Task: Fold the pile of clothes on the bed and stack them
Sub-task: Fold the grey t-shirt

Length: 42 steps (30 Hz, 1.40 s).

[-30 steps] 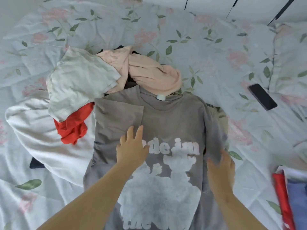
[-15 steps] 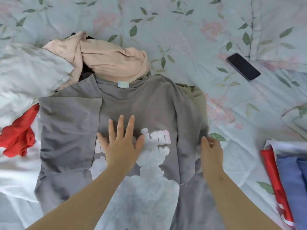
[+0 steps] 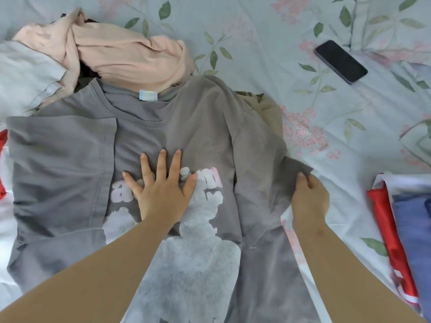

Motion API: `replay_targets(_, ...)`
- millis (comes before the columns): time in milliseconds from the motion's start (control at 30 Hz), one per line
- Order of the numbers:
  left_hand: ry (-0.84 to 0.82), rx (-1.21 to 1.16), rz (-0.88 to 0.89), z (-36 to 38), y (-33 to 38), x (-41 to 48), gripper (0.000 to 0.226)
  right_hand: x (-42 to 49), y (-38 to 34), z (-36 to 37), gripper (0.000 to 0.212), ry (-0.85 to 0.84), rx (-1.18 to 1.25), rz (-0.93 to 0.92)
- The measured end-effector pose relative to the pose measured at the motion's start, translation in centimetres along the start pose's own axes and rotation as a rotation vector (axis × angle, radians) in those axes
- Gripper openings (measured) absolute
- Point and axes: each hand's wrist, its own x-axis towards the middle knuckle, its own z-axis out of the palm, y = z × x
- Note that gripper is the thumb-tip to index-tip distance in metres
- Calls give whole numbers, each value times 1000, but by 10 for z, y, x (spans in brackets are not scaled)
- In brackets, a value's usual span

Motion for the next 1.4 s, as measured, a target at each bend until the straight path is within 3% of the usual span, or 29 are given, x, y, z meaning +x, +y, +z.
replay_targets(133,-14,7,11,1,-1,1,71,24,-25,-30,21,291,102,-106)
replay_targets(200,-28,4,14,0,-2,1,71,37,-32,-45,30,376,258,-63)
replay_targets(233,-35,4,13,0,-2,1,71,41,-33,-51,36,328,369,30)
replay_targets(300,-53,4,9,0,-4,2,69,40,-27,-57,43,-27,545,308)
replay_targets(367,-72,3,9,0,-5,2,66,29,-15,-52,35,-368,476,446)
replay_targets(400,-78,1,9,1,-5,2,65,25,-9,-48,24,-442,395,436)
replay_targets(467,-85,3,10,1,-6,3,64,23,-4,-40,1,-403,261,327)
replay_targets(633,-137,9,18,-4,-6,5,71,36,-40,-51,17,-78,11,-137)
replay_targets(733,-230,-22,15,-16,-7,7,72,41,-72,-70,19,28,-168,-245)
replay_targets(833,-231,-248,-16,-37,-13,8,62,22,-105,-74,18,85,-106,-365)
replay_targets(900,-112,-533,-43,-52,-20,7,57,-8,-128,-67,17,-82,-16,-552)
replay_targets(967,-2,-858,-85,-66,-24,6,53,-39,-144,-57,20,-562,29,-613)
replay_targets(1033,10,-1134,-193,-79,-24,9,45,-58,-146,-46,20,-978,-6,-485)
replay_targets(1067,-22,-1253,-273,-85,-22,11,39,-60,-141,-41,17,-997,-14,-434)
replay_targets(1133,-107,-1381,-393,-91,-18,19,28,-55,-122,-33,18,-753,36,-348)
replay_targets(1200,-168,-1280,-354,-92,-12,21,39,-45,-98,-29,20,-489,10,-224)
replay_targets(1267,-139,-1019,-236,-90,-3,21,48,-36,-69,-29,29,-385,-175,-180)
replay_targets(1400,6,-642,30,-86,28,25,45,-31,-23,-26,56,-583,-407,-240)
